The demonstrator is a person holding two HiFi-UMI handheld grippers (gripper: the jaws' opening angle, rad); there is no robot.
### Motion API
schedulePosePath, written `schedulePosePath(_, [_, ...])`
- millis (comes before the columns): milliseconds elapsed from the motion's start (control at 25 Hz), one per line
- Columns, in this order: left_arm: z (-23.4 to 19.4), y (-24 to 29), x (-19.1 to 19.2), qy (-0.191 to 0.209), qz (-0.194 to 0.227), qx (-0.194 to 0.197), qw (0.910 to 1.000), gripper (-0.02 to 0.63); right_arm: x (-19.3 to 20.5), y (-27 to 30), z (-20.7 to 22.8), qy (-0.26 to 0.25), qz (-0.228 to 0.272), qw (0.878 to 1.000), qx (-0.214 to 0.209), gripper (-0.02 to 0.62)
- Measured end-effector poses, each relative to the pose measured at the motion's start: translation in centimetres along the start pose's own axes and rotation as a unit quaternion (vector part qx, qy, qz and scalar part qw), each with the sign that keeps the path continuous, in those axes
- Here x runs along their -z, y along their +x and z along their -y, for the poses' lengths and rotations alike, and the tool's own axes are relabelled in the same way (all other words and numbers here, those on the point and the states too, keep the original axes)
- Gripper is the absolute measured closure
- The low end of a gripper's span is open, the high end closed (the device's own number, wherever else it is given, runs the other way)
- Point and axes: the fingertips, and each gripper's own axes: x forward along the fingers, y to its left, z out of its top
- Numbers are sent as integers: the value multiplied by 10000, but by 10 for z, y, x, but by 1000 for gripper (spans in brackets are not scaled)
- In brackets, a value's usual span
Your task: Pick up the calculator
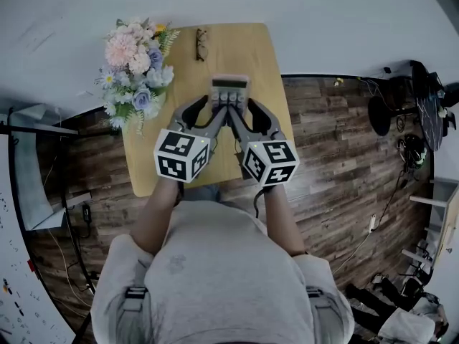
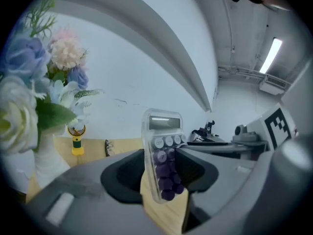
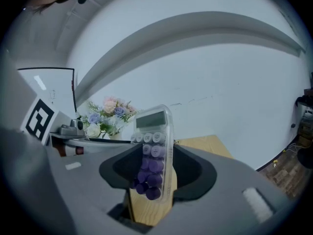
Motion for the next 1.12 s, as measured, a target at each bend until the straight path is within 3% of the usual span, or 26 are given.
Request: schedulePosePath(1120, [67, -77, -76, 1043, 1082, 264, 9883, 417, -78, -87, -55, -746, 1413, 9870, 190, 405])
